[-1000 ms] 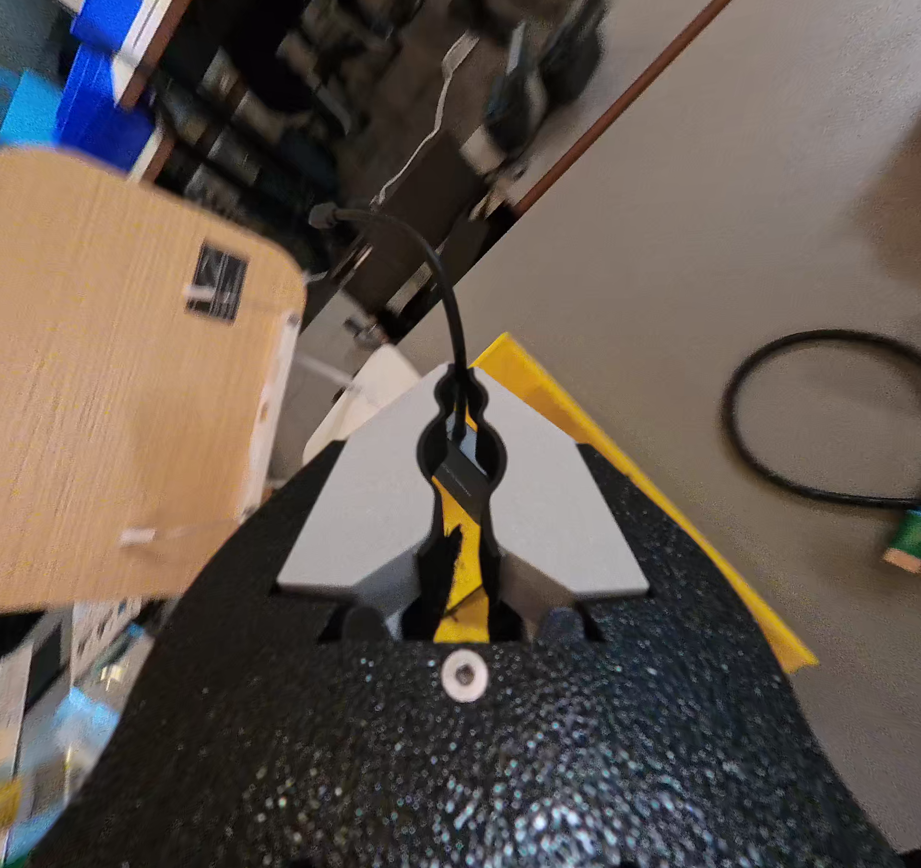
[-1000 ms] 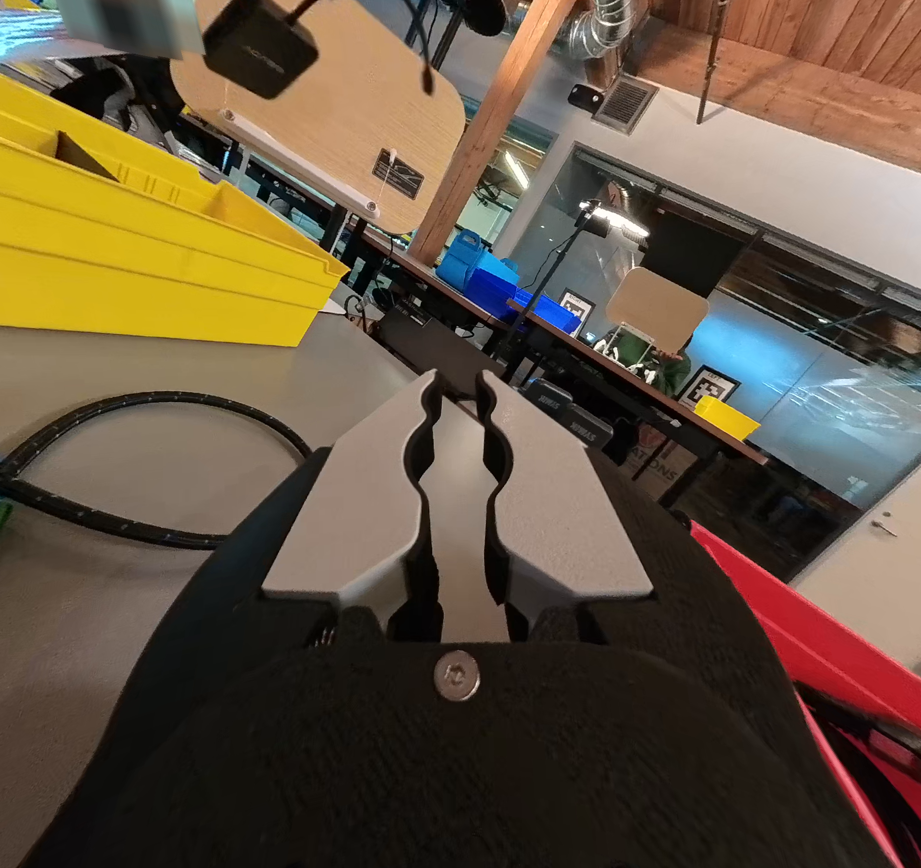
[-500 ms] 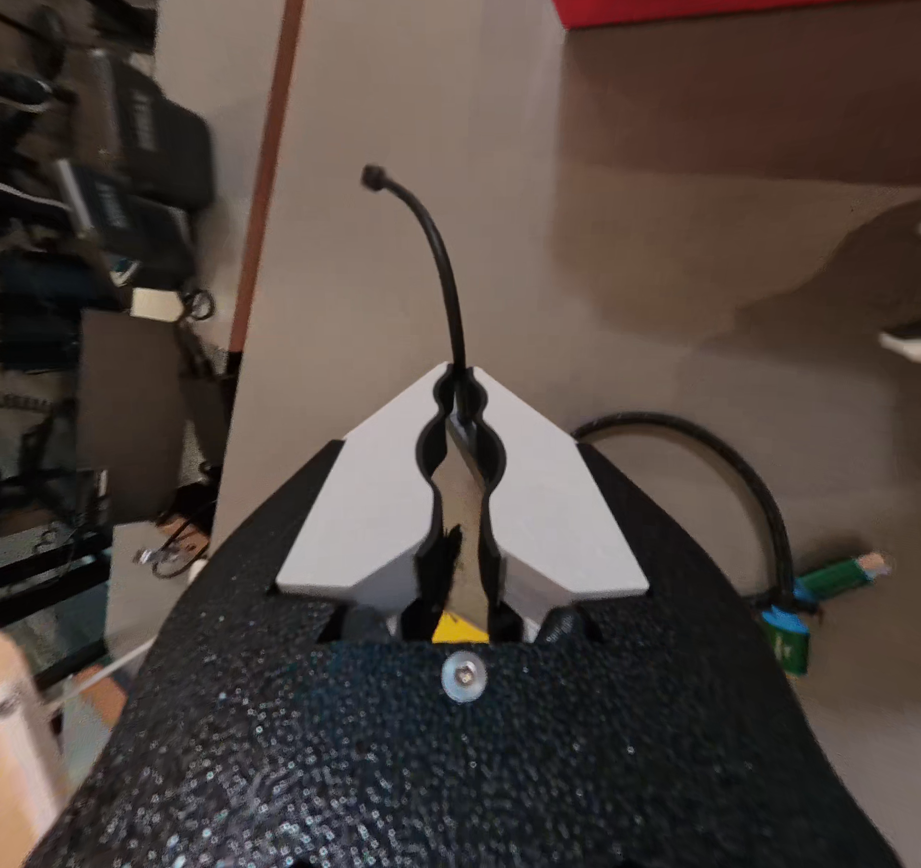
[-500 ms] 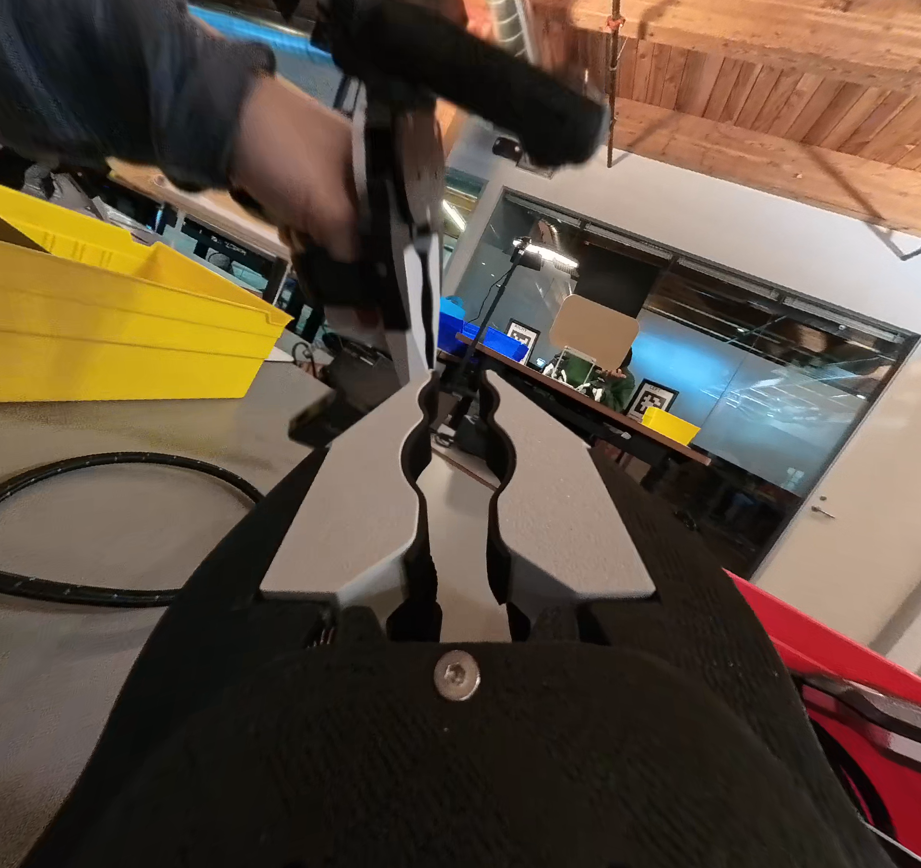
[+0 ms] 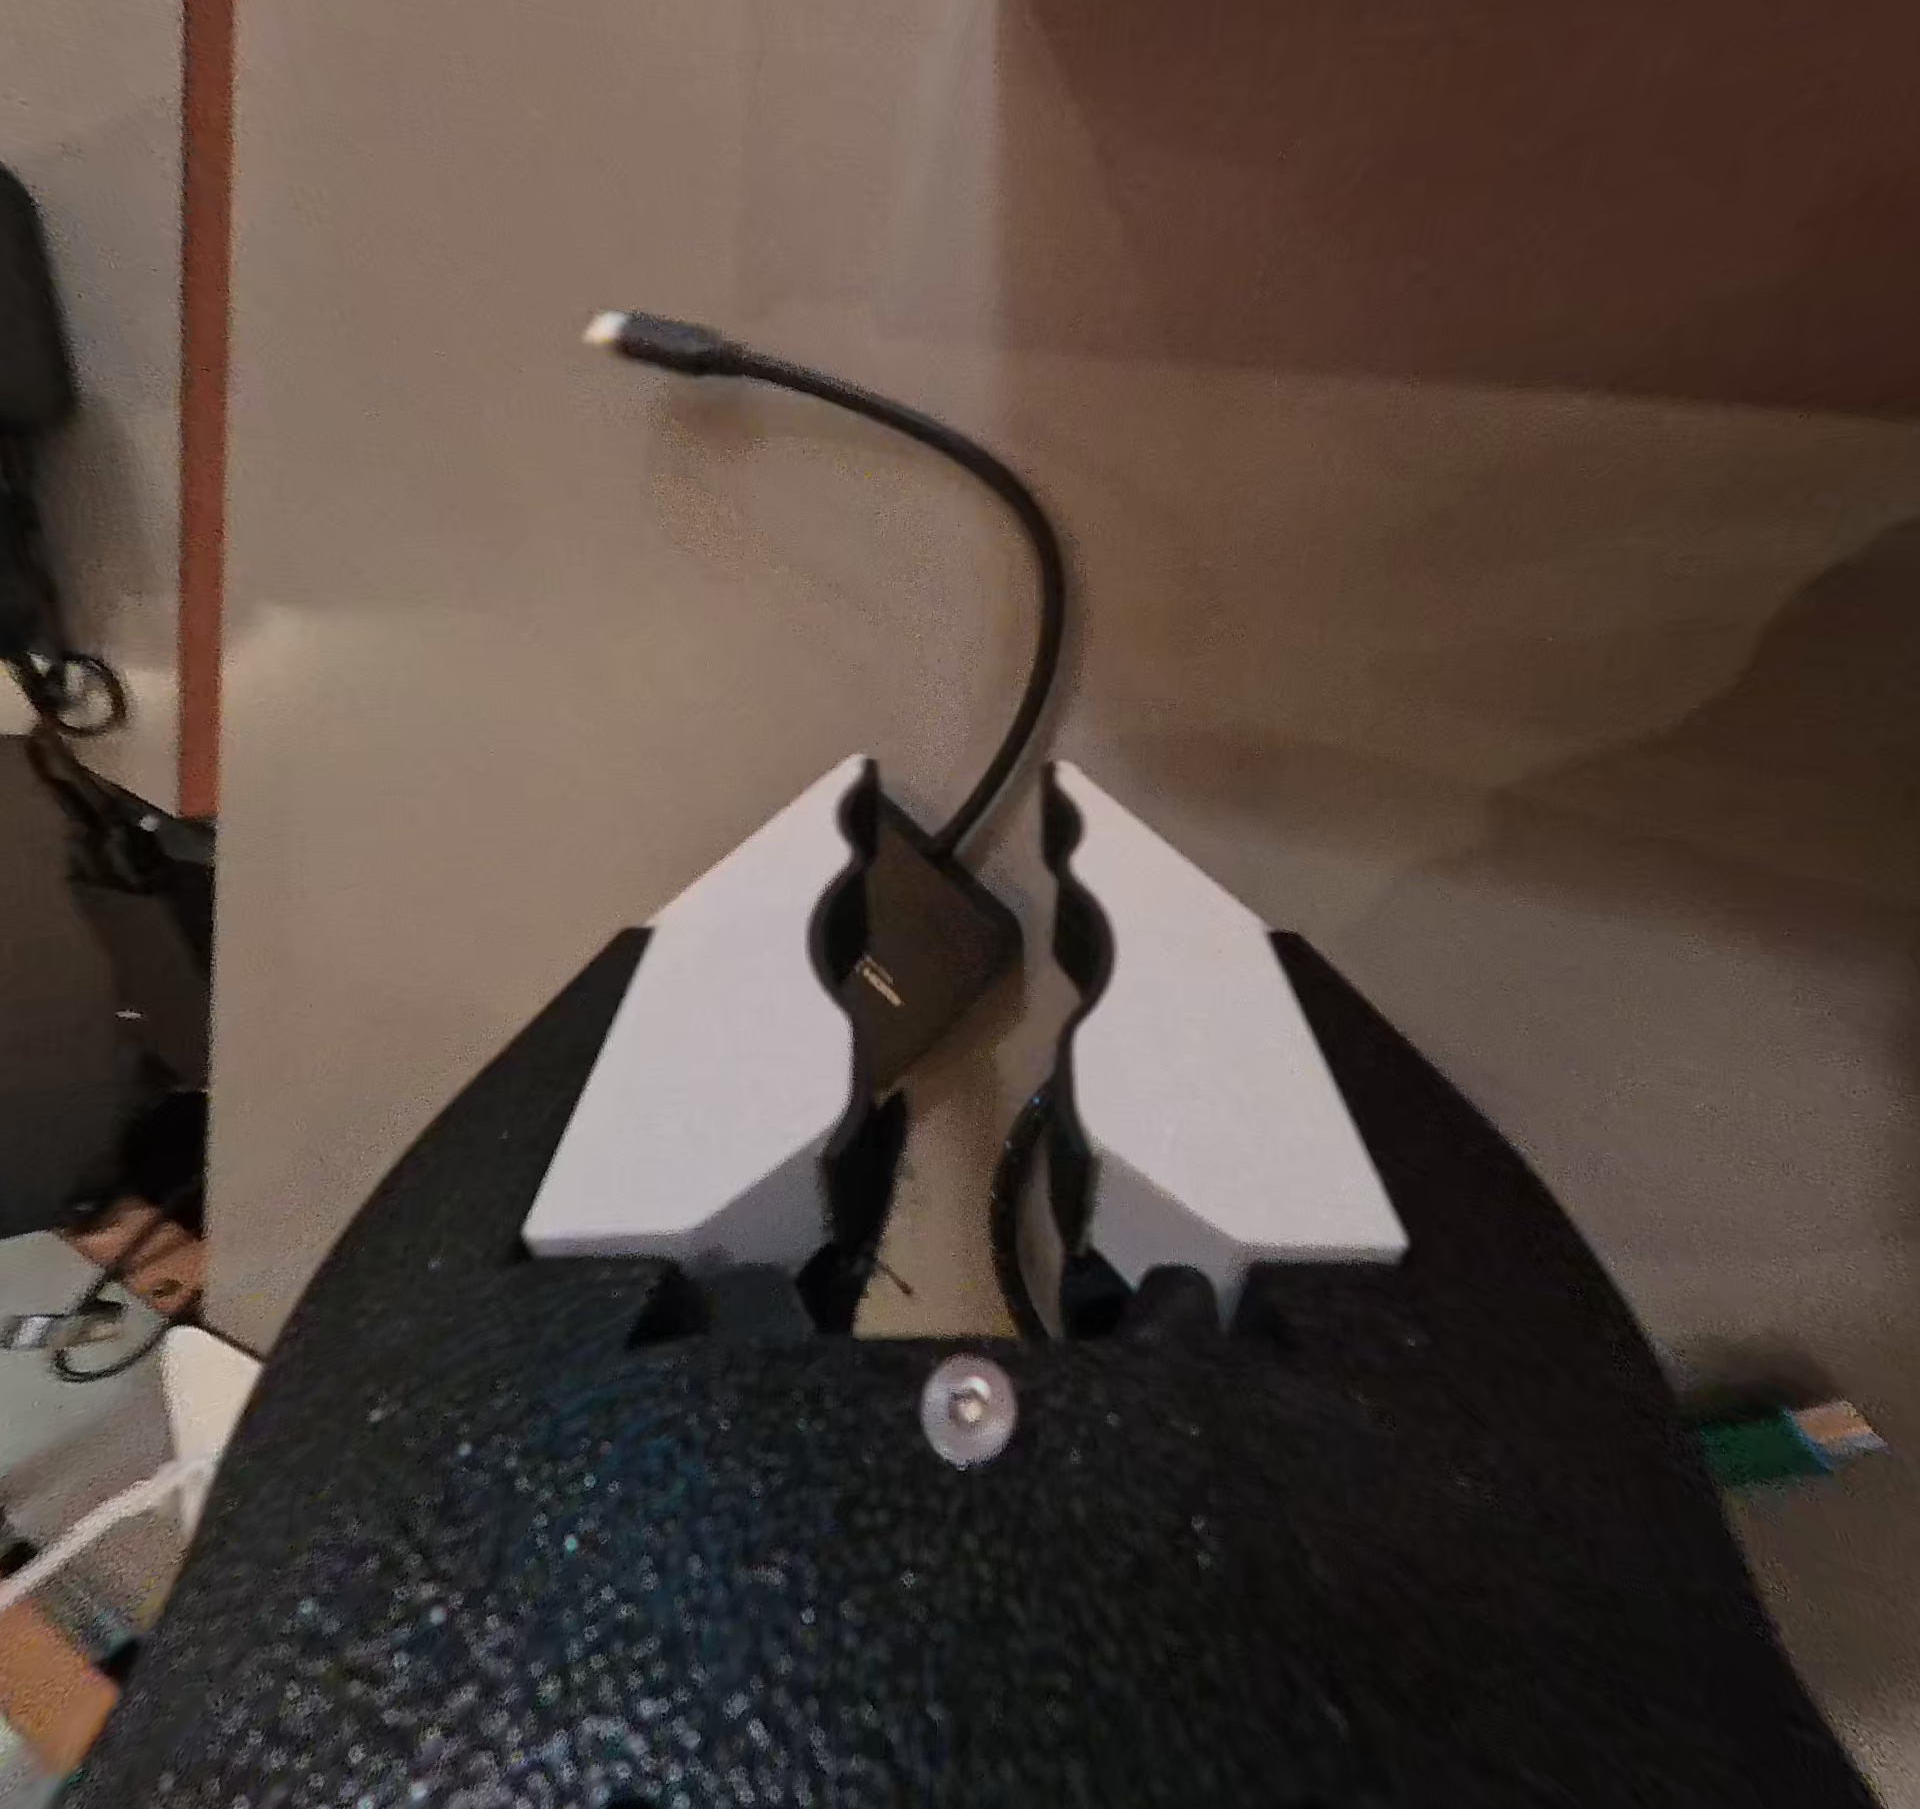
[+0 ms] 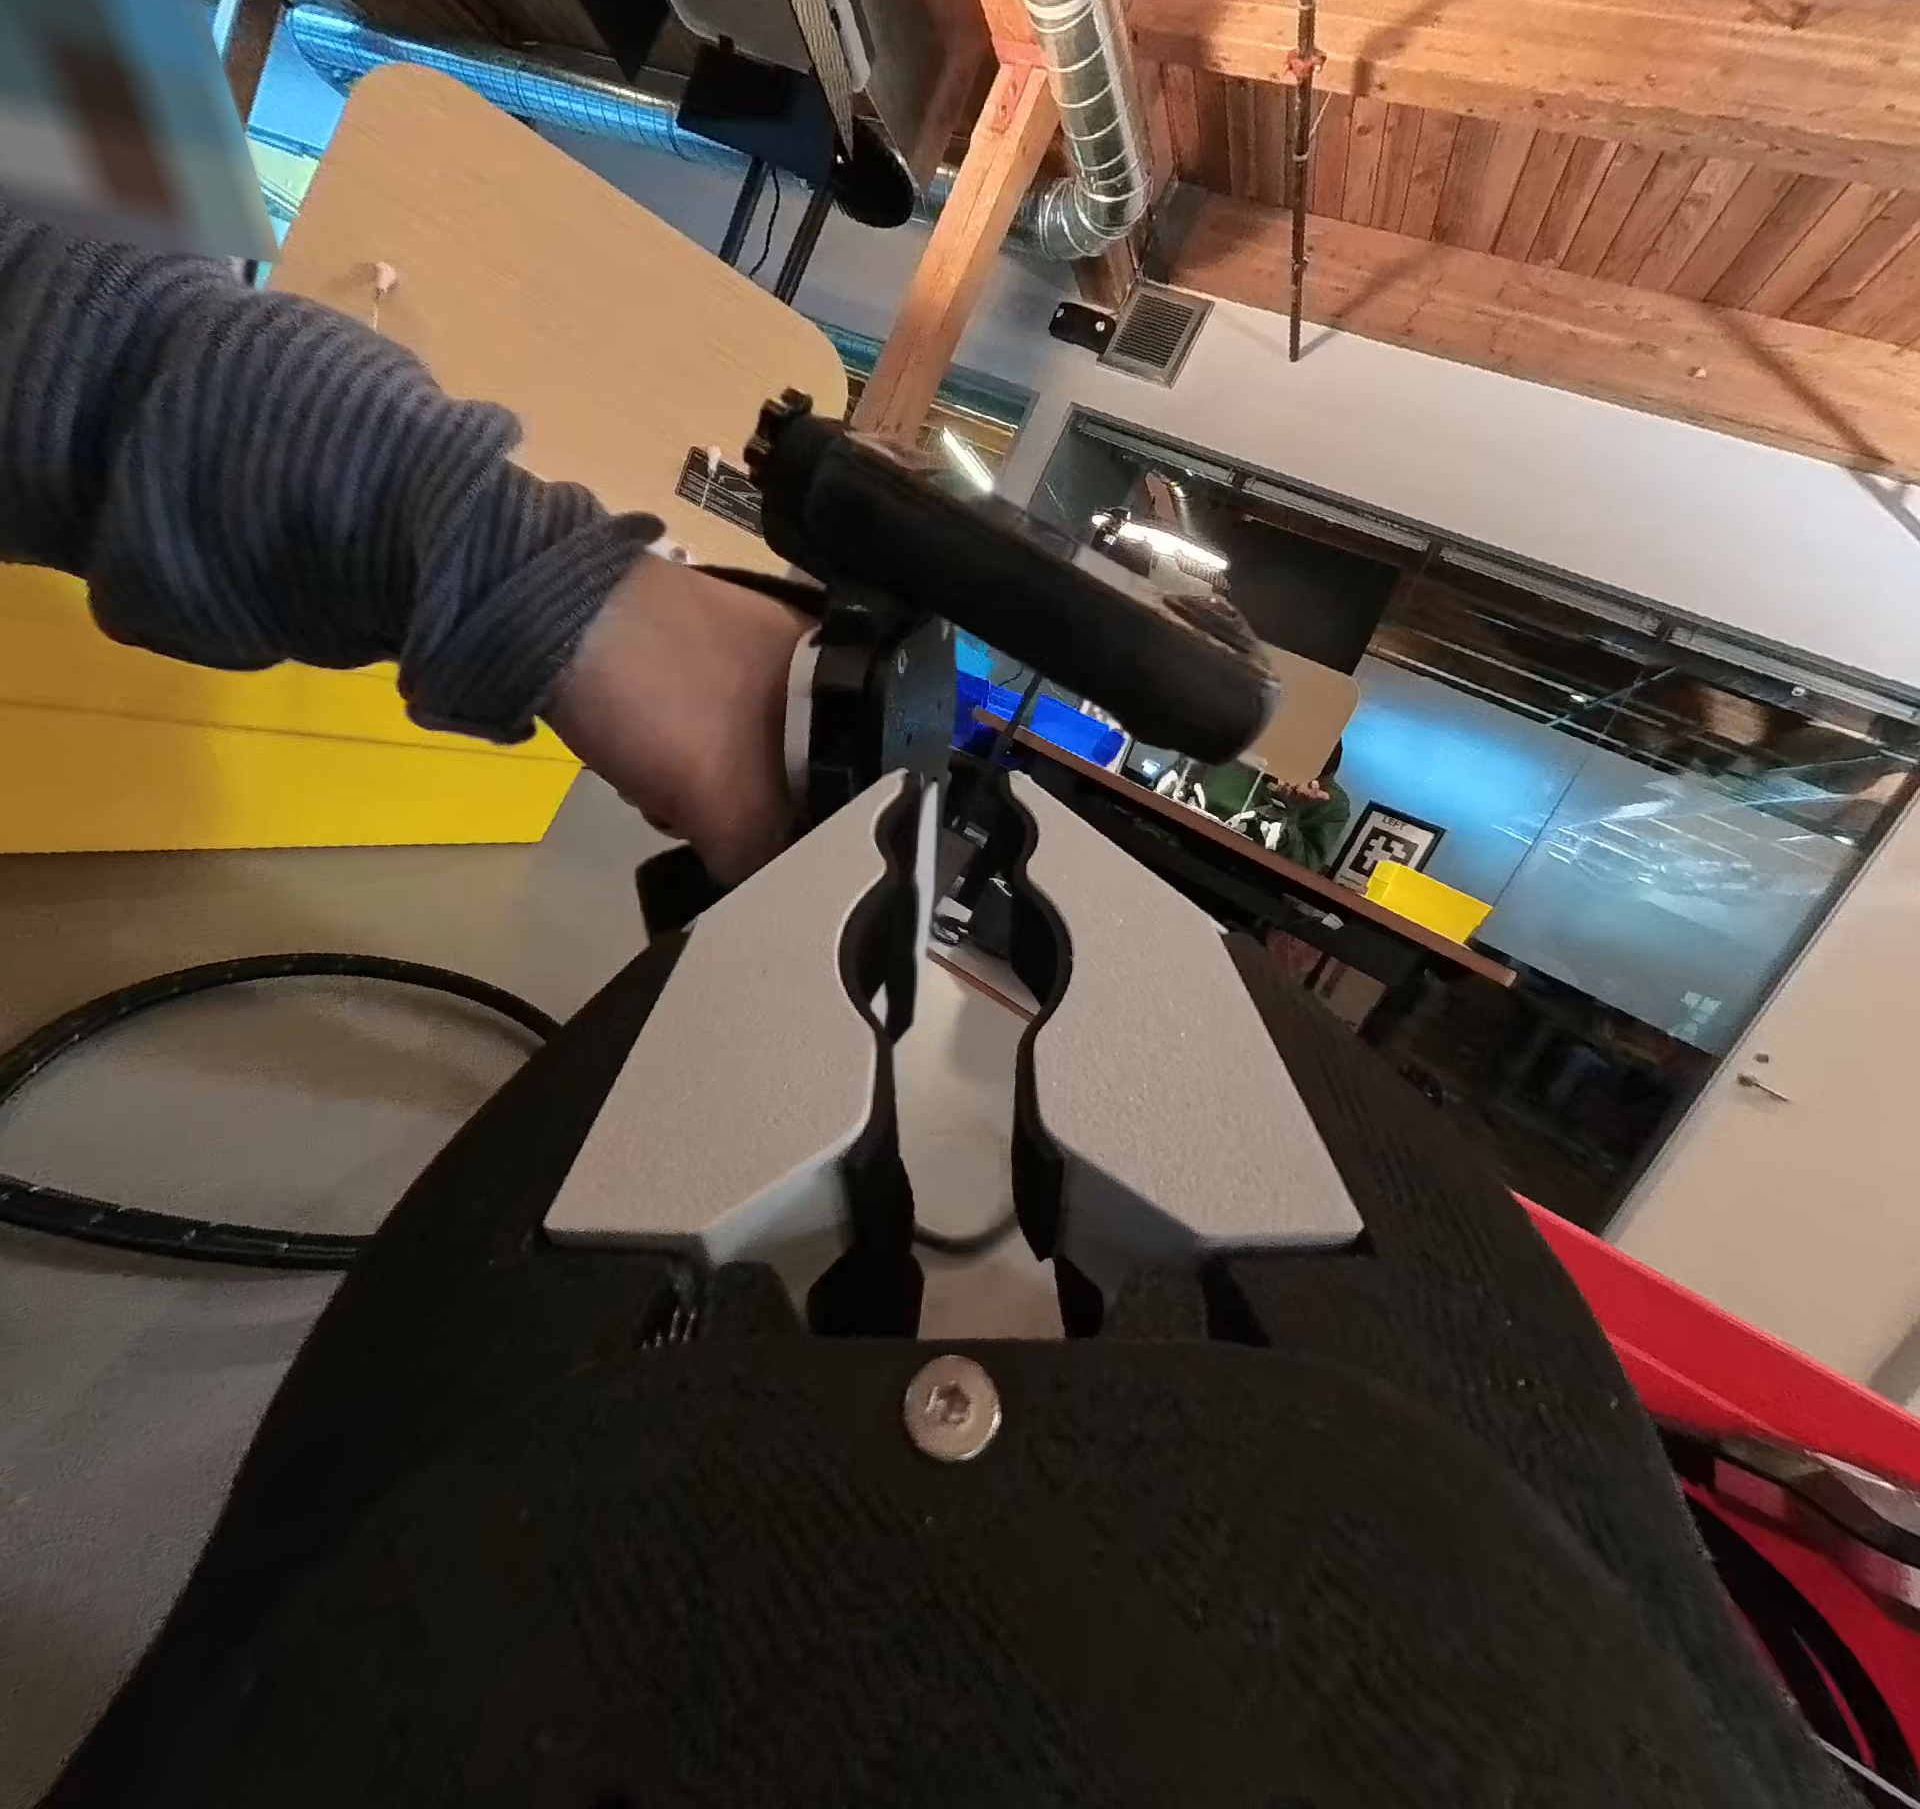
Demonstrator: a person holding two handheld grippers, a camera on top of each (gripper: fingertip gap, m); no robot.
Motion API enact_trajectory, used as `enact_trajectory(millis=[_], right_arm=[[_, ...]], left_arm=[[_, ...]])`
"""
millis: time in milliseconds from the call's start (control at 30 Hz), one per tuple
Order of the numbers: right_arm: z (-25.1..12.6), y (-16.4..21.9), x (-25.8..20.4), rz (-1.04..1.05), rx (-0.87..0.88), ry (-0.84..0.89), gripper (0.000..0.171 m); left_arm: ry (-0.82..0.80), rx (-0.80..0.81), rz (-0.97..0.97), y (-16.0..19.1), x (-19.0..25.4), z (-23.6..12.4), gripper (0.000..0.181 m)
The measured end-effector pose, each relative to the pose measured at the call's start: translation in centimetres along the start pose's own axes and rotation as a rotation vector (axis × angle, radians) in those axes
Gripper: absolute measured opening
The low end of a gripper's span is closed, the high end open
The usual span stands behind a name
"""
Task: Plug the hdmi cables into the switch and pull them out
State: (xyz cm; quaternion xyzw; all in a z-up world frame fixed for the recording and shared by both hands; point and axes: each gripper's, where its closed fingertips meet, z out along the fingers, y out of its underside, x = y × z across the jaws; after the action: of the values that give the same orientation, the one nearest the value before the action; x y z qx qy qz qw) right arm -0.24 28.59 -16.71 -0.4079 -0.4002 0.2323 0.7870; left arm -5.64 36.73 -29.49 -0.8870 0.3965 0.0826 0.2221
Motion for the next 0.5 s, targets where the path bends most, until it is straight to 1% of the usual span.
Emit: enact_trajectory(millis=[33, 100, 167, 300, 367, 433, 500], right_arm=[[0.0, 0.0, 0.0, 0.001, 0.001, 0.002, 0.012], [0.0, 0.0, 0.1, 0.006, -0.002, 0.004, 0.013], [0.0, 0.1, 0.2, 0.011, -0.002, 0.005, 0.013], [0.0, 0.3, 0.0, 0.005, -0.013, -0.005, 0.013], [0.2, 0.6, -0.3, -0.002, -0.025, -0.015, 0.013], [0.3, 1.0, -0.4, -0.012, -0.045, -0.020, 0.013], [0.4, 1.4, -0.5, -0.019, -0.062, -0.025, 0.013]], left_arm=[[0.003, 0.004, -0.024, 0.2, -0.1, -0.2, 0.037], [-0.034, 0.041, -0.068, 0.6, -1.1, -1.3, 0.042], [-0.081, 0.108, -0.133, 0.9, -2.4, -3.4, 0.041], [-0.164, 0.374, -0.318, 1.5, -4.2, -10.0, 0.040], [-0.269, 0.500, -0.377, 2.4, -4.7, -13.0, 0.040], [-0.345, 0.599, -0.360, 2.8, -3.6, -14.3, 0.044], [-0.396, 0.663, -0.319, 2.7, -1.8, -13.7, 0.046]])
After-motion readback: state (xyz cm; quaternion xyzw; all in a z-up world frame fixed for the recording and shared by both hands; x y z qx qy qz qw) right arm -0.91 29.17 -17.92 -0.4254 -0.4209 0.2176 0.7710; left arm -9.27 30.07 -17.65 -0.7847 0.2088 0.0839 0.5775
